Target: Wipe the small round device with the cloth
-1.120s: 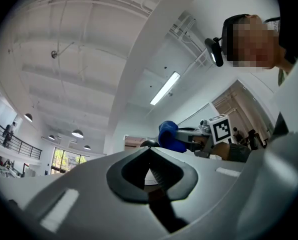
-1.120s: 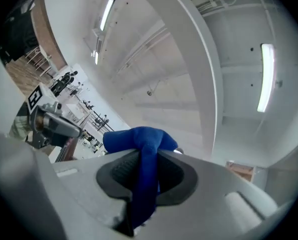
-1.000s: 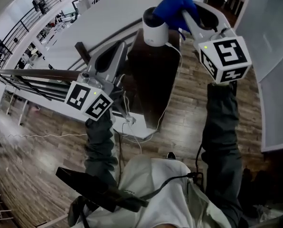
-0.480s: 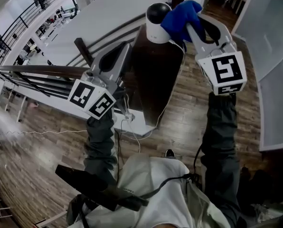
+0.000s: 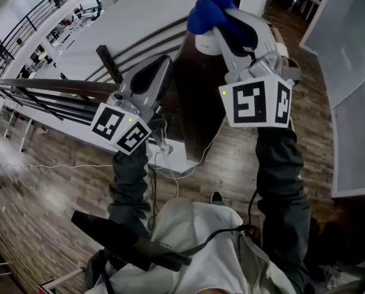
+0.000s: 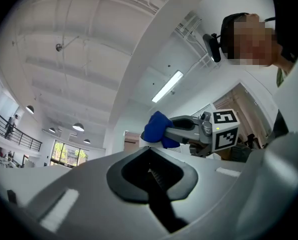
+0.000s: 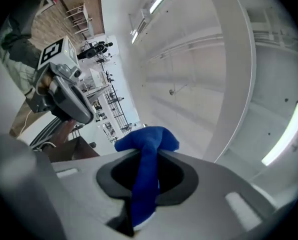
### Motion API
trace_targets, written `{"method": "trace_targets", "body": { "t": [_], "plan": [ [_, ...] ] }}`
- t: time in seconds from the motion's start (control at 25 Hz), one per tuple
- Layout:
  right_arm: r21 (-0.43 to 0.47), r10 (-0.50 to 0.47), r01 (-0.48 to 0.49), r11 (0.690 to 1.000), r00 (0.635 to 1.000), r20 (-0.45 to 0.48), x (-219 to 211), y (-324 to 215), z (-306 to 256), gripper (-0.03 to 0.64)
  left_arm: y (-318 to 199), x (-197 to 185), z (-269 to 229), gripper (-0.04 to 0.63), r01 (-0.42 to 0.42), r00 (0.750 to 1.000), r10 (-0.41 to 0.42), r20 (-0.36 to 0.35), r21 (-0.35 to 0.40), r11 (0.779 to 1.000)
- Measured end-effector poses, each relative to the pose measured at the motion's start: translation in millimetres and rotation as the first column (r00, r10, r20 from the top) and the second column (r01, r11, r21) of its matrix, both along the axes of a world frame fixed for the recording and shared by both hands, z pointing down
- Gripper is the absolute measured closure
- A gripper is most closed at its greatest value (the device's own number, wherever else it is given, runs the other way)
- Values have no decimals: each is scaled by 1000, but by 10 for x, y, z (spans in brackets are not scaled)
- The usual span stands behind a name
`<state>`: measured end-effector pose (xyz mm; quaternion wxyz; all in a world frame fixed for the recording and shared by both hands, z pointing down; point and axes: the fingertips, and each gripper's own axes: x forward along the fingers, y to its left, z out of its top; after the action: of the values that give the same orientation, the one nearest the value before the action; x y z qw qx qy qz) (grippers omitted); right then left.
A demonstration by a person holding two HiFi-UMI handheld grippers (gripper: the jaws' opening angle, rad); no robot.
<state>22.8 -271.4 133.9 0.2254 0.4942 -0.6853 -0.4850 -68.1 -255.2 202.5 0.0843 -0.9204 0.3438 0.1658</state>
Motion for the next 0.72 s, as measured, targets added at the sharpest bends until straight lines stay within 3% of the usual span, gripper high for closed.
{"method": "trace_targets", "body": {
  "t": [0.28, 0.4, 0.6, 0.72],
  "plan": [
    [-189, -16, -21, 982, 981, -192, -177, 138, 869, 545, 22, -24, 82, 591, 24, 1000, -24, 15, 14, 1000],
    [-141, 20, -54, 989, 973, -230, -189, 139, 846, 545, 14, 9, 92, 591, 12, 1000, -12, 14, 16, 1000],
    [79, 114, -100, 992, 973, -203, -419, 76, 28, 545, -10, -146, 71, 591, 37, 999, -37, -35, 13, 999],
    [89, 166, -149, 985, 960, -227, -535, -93, -108, 545, -27, -153, 105, 591, 40, 998, -40, -55, 1, 999]
  ]
}}
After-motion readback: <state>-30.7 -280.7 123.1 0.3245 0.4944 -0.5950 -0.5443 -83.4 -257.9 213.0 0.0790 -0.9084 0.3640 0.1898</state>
